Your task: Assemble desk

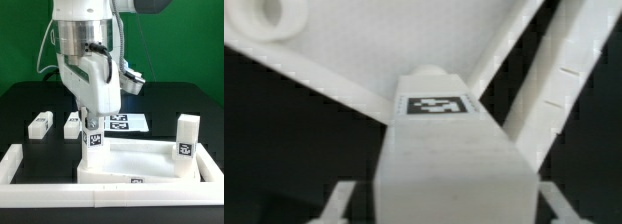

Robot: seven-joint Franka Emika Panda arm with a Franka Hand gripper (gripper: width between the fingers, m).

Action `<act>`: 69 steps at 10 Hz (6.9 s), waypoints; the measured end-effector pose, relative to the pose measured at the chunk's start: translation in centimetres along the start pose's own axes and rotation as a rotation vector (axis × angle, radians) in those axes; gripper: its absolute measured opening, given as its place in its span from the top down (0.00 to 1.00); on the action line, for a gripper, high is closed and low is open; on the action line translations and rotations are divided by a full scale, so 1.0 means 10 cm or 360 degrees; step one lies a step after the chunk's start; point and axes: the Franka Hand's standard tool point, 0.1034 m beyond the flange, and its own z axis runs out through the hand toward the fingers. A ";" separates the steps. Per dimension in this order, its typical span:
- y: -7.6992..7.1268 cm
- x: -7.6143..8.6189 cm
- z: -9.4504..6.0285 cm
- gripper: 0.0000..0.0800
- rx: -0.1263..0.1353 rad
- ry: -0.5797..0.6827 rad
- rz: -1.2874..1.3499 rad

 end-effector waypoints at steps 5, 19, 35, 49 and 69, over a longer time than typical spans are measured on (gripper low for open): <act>-0.11 -0.12 0.04 0.50 0.0268 -0.0074 0.0799; -0.14 -0.29 0.10 0.19 0.0099 -0.0046 -0.1135; -0.31 -0.39 0.15 0.22 0.0097 -0.0103 0.0338; -0.22 -0.22 0.12 0.50 0.0065 -0.0019 -0.1029; -0.22 -0.21 0.14 0.19 0.0141 -0.0063 -0.1172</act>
Offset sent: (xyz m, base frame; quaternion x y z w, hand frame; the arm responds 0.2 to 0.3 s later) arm 0.0067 0.0168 -0.0076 0.1436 -0.0410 0.3357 0.9300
